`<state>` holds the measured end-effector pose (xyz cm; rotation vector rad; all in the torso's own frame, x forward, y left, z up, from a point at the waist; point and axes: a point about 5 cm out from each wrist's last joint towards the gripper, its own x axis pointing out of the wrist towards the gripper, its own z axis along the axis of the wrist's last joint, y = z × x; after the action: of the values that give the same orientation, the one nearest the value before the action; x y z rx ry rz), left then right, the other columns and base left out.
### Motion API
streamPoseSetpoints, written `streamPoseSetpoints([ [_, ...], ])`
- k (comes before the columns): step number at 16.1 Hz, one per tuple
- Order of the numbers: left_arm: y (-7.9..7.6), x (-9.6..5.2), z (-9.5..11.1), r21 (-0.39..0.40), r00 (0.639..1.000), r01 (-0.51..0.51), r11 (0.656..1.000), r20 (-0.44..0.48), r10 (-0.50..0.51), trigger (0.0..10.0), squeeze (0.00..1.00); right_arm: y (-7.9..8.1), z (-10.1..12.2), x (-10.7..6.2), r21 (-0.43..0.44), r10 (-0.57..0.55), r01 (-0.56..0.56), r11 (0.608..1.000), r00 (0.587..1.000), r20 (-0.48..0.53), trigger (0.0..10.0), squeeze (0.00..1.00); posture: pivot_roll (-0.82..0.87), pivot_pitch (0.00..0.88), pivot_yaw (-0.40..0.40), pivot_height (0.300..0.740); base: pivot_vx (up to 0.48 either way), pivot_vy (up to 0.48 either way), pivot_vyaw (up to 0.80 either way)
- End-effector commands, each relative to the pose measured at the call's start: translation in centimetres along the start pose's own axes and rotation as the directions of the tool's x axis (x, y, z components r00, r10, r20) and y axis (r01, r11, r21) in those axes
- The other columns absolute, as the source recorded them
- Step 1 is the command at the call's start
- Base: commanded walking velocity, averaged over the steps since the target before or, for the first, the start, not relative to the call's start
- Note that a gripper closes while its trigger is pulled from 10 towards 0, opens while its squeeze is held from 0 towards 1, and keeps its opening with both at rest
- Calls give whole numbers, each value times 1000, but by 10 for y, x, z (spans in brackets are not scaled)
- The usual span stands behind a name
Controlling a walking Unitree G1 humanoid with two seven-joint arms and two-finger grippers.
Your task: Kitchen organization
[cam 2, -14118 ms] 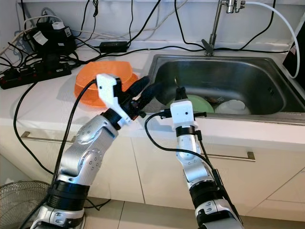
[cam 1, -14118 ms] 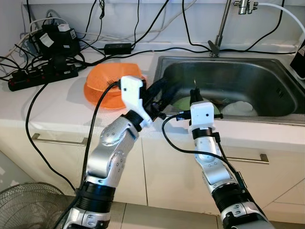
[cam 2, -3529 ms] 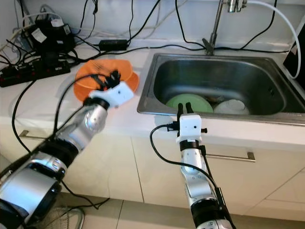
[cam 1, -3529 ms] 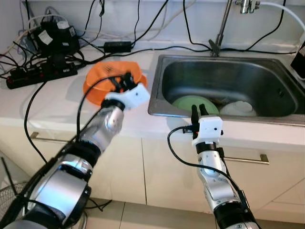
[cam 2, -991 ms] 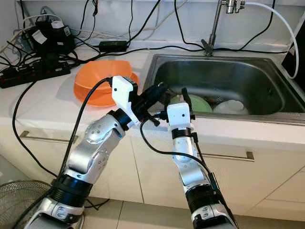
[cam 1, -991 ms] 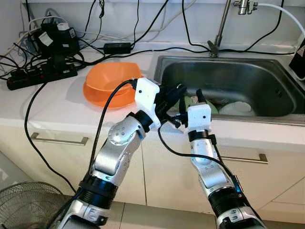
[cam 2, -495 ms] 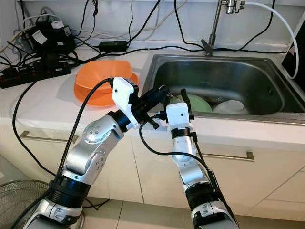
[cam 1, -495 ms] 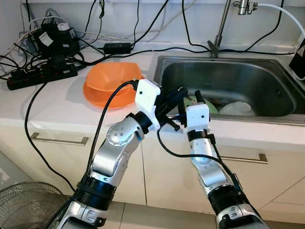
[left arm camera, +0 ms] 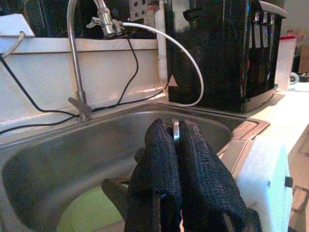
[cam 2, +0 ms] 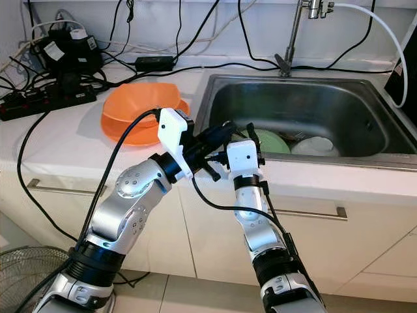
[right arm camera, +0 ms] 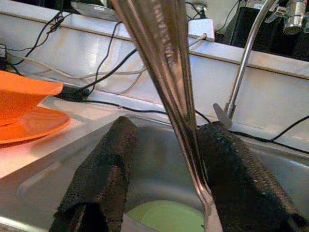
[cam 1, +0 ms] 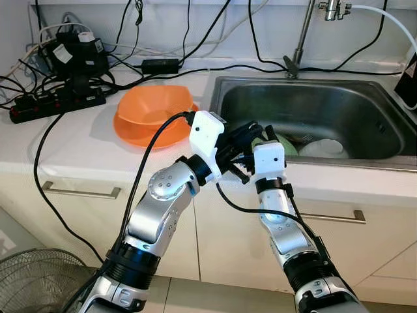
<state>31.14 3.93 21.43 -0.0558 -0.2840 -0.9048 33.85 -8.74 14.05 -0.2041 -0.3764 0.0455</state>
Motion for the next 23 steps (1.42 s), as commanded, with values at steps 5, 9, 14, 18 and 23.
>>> streamPoseSetpoints([
  [5,-4,-1,-1,15,999,32,999,-14,-32,10000,0,5,7,5,1,15,-15,1000,999,30,0,0,93,8,64,740,0,0,0],
  [9,-3,-2,-2,15,999,29,999,-23,-29,10000,0,5,7,5,4,16,-16,1000,999,30,0,0,94,9,64,740,0,0,0],
  [14,-2,-2,-3,20,999,22,1000,-26,-22,10000,0,5,6,5,5,14,-15,1000,999,30,0,0,93,6,64,740,0,0,0],
  [18,0,-2,-4,4,999,16,1000,-35,-16,10000,1000,5,6,5,5,14,-14,1000,999,32,0,0,95,6,62,740,0,0,0],
  [23,10,-6,3,-33,998,-58,998,13,59,10000,1000,3,6,6,1,9,-9,1000,999,32,0,0,97,8,59,740,0,0,0],
])
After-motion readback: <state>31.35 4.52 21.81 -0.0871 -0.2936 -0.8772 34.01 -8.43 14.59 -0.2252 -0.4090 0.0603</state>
